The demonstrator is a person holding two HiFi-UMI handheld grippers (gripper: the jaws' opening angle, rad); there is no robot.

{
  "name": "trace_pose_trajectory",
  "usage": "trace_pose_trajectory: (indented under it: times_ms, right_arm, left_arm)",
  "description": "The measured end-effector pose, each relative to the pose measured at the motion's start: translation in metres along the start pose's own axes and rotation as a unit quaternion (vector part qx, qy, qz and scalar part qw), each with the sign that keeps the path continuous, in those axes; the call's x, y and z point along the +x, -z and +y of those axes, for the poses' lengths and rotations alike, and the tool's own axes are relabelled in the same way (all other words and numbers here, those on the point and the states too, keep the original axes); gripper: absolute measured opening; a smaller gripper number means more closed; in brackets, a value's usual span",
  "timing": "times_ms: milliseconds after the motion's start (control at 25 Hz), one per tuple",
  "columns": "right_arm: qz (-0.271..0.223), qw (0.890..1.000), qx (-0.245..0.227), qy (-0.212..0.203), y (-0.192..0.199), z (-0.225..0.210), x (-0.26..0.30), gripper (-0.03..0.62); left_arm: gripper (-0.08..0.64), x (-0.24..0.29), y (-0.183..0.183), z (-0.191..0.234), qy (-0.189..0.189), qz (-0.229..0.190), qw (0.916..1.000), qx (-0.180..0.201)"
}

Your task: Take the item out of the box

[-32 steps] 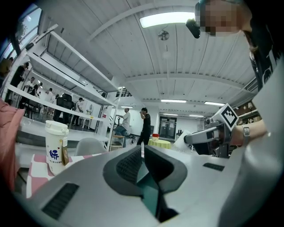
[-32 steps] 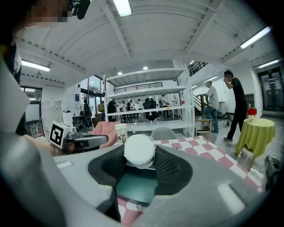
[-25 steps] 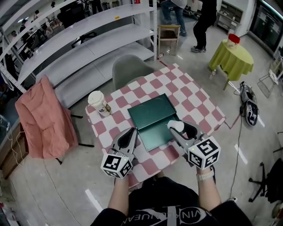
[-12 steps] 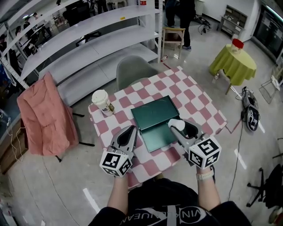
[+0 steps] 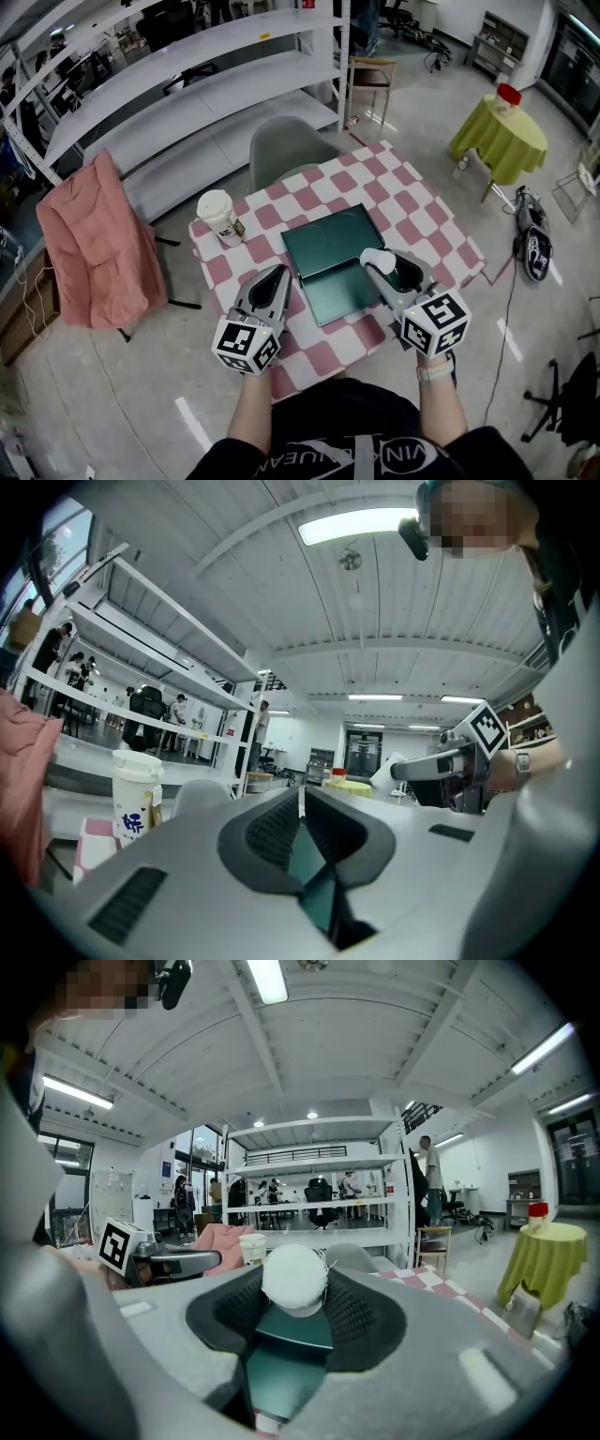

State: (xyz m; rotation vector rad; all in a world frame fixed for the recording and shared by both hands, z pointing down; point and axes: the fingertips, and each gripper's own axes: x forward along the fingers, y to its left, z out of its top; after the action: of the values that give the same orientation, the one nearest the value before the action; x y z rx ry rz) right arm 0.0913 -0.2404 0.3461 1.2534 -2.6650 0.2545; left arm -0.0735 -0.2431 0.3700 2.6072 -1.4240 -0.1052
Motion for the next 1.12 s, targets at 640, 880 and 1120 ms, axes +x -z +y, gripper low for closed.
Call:
trace_pose_trajectory:
  times_ms: [640,880,1120]
  right_arm:
    - [0.011,1.0,-0.01,0.007,-0.003,-0.012,0.021,0.179]
    - [0.015,1.0,-0.012,0.008,0.0,-0.014,0.026,0.179]
    - [0.02,1.0,-0.013,0.006,-0.003,-0.014,0.029,0.179]
  left_arm:
    - [0.025,0.004,0.002,0.02,-0.009,0.012,0.9998,-0.01]
    - [0.025,-0.001,0.008,0.026,-0.018,0.016,0.9995,-0.019]
    - [0.025,-0.003,0.007,0.027,-0.018,0.016,0.9994,-0.026]
